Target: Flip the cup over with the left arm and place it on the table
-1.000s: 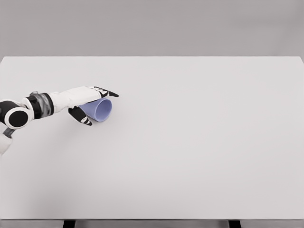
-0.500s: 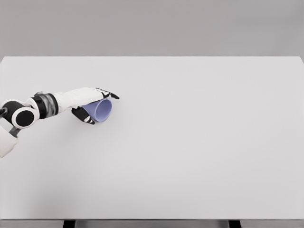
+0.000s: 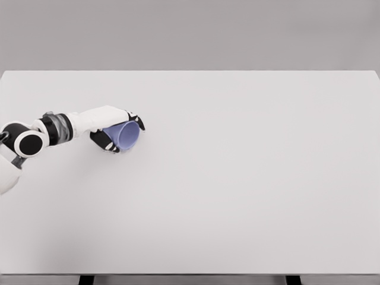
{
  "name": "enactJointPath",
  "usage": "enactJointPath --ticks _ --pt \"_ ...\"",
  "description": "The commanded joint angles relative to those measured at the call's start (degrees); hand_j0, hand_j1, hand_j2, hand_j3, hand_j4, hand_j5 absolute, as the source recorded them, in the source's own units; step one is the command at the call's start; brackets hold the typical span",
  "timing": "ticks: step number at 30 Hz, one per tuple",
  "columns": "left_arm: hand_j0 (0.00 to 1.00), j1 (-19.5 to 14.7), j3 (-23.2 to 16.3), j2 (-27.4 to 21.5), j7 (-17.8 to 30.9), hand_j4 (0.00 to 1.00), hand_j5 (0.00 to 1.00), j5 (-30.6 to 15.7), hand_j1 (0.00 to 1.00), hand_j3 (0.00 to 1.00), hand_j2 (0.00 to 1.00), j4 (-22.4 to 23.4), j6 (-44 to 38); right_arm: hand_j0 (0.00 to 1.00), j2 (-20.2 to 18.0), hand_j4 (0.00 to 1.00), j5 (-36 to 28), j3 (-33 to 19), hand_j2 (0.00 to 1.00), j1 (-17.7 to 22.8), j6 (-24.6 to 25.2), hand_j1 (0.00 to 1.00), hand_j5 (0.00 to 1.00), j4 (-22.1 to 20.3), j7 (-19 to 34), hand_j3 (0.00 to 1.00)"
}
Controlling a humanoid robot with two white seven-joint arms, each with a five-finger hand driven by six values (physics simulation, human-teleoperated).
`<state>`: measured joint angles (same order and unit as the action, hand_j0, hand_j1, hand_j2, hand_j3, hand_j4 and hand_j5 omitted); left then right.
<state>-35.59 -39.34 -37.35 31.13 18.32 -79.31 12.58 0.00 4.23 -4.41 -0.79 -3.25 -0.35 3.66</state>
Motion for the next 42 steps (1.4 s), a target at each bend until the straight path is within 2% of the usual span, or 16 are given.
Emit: enactJointPath --ticks 1,4,9,12,15,19,21,24,30,36,41,42 --pt "0.54 0.0 0.1 -0.1 -0.1 0.54 0.54 -2.0 0.54 0.54 0.54 0.1 0.0 1.00 0.0 1.00 0.0 0.0 1.00 0.0 0.0 1.00 1.00 0.0 0.0 1.00" --pt "0.54 -1.1 0.1 -0.2 0.0 0.54 0.54 -6.2 0.54 0.54 0.54 0.8 0.1 1.00 0.0 1.00 0.0 -0.1 1.00 0.0 0.0 1.00 1.00 0.0 -0.1 1.00" --pt "0.54 -1.3 0.1 -0.4 1.2 0.54 0.54 -19.5 0.54 0.54 0.54 1.7 0.3 1.00 0.0 1.00 0.0 0.0 1.00 0.0 0.0 1.00 1.00 0.0 0.0 1.00" --pt "0.54 -2.2 0.1 -0.5 3.9 0.54 0.54 -26.6 0.54 0.54 0.54 3.5 0.3 1.00 0.0 1.00 0.0 0.0 1.00 0.0 0.0 1.00 1.00 0.0 0.0 1.00" --pt "0.55 -3.9 0.2 0.1 3.9 0.55 0.55 -35.4 0.55 0.55 0.55 8.6 0.5 1.00 0.0 1.00 0.0 -0.1 1.00 0.0 0.0 1.00 1.00 0.0 -0.1 1.00" --pt "0.55 -4.3 2.1 4.2 3.9 0.55 0.55 -44.9 0.55 0.55 0.55 12.4 0.2 1.00 0.0 1.00 0.0 -0.1 1.00 0.0 0.0 1.00 1.00 0.0 -0.1 1.00" --pt "0.55 -4.9 3.5 7.0 3.9 0.55 0.55 -50.7 0.55 0.55 0.55 16.8 -1.1 1.00 0.0 1.00 0.0 -0.1 1.00 0.0 0.0 1.00 1.00 0.0 -0.1 1.00" --pt "0.55 -5.2 9.2 13.0 3.9 0.55 0.55 -51.5 0.55 0.55 0.55 23.2 -6.0 1.00 0.0 1.00 0.0 0.0 1.00 0.0 0.0 1.00 1.00 0.0 0.0 1.00" --pt "0.55 -4.5 9.5 17.5 3.9 0.55 0.55 -51.6 0.55 0.55 0.55 25.3 -8.7 1.00 0.0 1.00 0.0 -0.1 1.00 0.0 0.0 1.00 1.00 0.0 -0.1 1.00" --pt "0.57 -3.5 9.5 18.5 3.9 0.57 0.57 -51.3 0.57 0.57 0.57 26.1 -9.0 1.00 0.0 1.00 0.0 0.0 1.00 0.0 0.0 1.00 1.00 0.0 0.0 1.00" --pt "0.73 -2.3 9.1 19.7 3.9 0.73 0.73 -50.8 0.73 0.73 0.73 26.0 -8.8 1.00 0.0 1.00 0.0 -0.1 1.00 0.0 0.0 1.00 1.00 0.0 -0.1 1.00" --pt "0.79 -2.3 9.0 19.8 3.9 0.79 0.79 -50.8 0.79 0.79 0.79 25.9 -8.8 1.00 0.0 1.00 0.0 0.0 1.00 0.0 0.0 1.00 1.00 0.0 -0.1 1.00"
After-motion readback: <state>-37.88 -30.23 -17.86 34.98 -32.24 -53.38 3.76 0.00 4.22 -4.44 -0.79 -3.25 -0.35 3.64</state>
